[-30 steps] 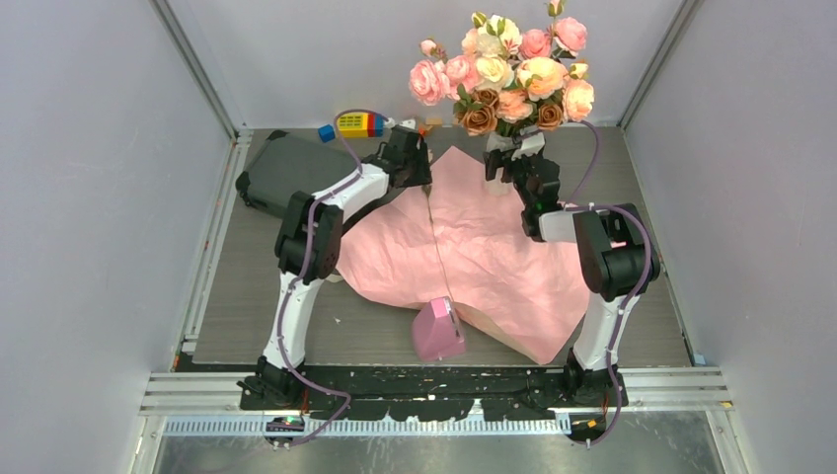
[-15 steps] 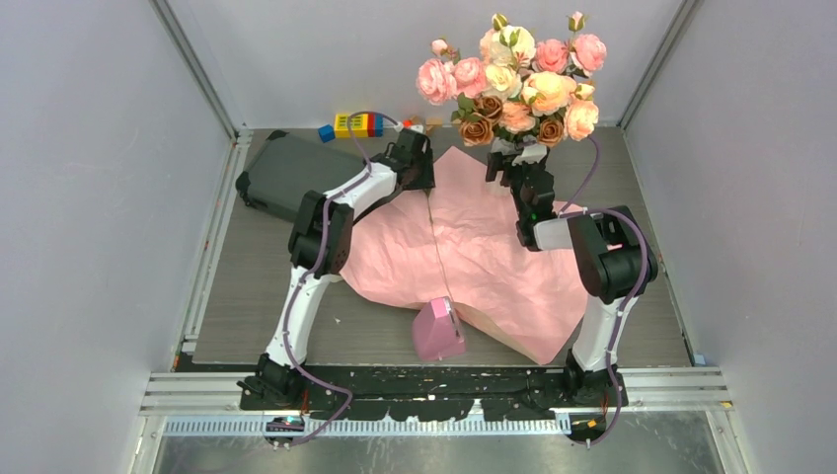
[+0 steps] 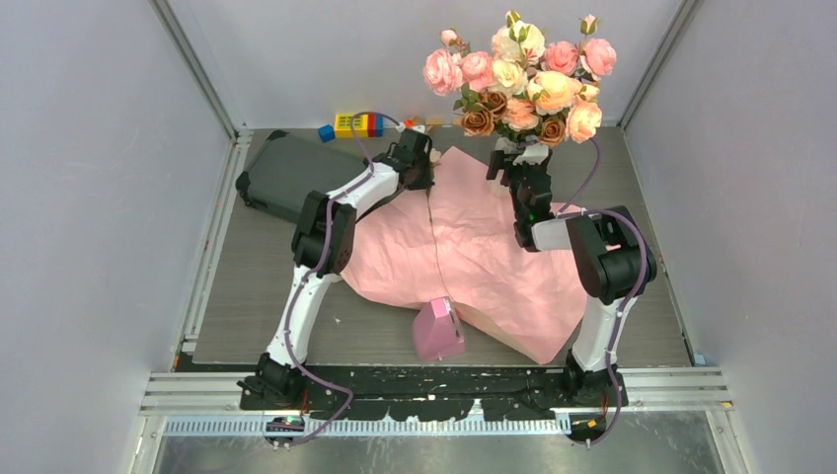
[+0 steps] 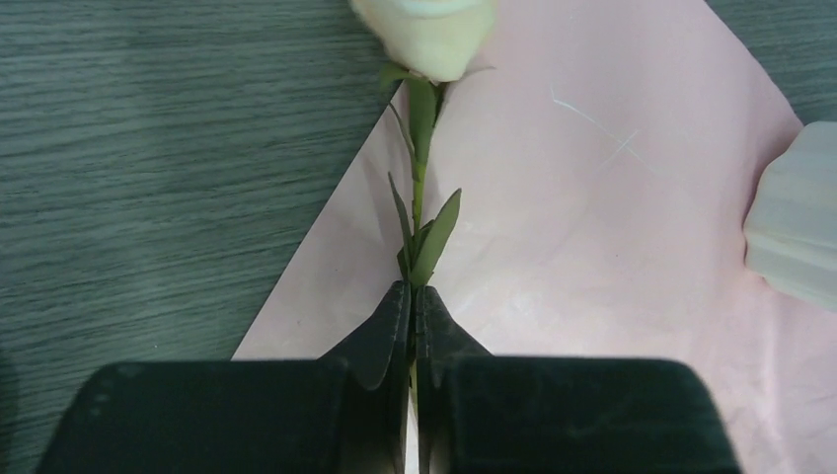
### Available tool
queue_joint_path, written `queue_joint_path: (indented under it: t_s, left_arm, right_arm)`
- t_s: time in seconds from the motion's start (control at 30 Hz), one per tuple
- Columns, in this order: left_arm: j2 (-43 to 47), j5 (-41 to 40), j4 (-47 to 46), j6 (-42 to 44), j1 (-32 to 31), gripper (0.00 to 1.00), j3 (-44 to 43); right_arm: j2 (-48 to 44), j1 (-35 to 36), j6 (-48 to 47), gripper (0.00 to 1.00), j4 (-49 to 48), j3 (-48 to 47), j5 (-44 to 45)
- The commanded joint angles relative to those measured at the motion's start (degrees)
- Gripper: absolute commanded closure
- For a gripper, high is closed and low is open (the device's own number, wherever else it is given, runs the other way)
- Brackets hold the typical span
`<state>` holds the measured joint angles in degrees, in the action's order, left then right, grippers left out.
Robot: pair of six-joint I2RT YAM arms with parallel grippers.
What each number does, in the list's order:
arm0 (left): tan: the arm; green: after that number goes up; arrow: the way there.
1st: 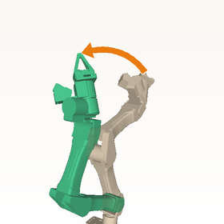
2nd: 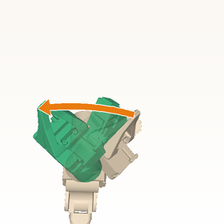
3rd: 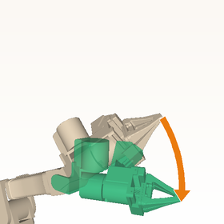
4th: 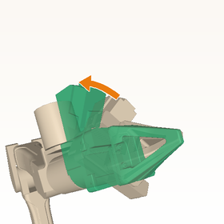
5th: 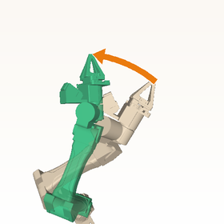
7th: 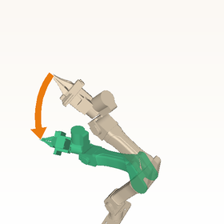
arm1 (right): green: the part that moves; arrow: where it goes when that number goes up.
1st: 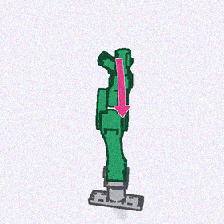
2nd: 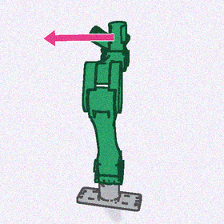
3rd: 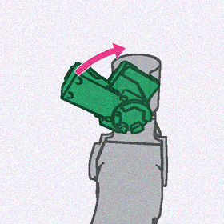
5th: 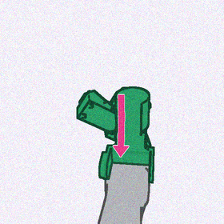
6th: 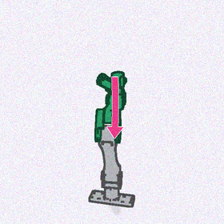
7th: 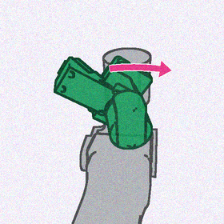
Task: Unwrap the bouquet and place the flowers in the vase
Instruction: Pick up the fake flower from the wrapping paper.
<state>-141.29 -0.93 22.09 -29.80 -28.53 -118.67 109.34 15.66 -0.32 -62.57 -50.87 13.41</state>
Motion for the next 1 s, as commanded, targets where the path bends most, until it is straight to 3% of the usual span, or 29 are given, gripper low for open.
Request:
queue_joint_path:
  t_s: [0.0, 0.27, 0.67, 0.97]
  left_arm:
    - [3.08, -0.13, -3.88, -1.9, -0.29, 1.0, 2.94]
    - [17.67, -1.19, -25.33, -3.14, -0.29, 1.0, 19.44]
    - [39.78, 3.67, -59.98, -0.16, -0.96, 1.0, 42.9]
    - [51.95, 1.45, -84.02, 7.7, -6.55, 1.0, 57.69]
  right_arm:
    - [-1.03, 1.83, 3.02, 1.0, 4.56, 1.65, -0.57]
    - [-0.9, 1.83, 2.33, 1.0, 4.3, 1.71, -0.15]
    - [-0.2, 1.84, 1.9, 1.0, 8.46, -1.43, 0.71]
    - [-0.22, 1.83, 2.09, 1.0, 10.06, -2.74, 0.64]
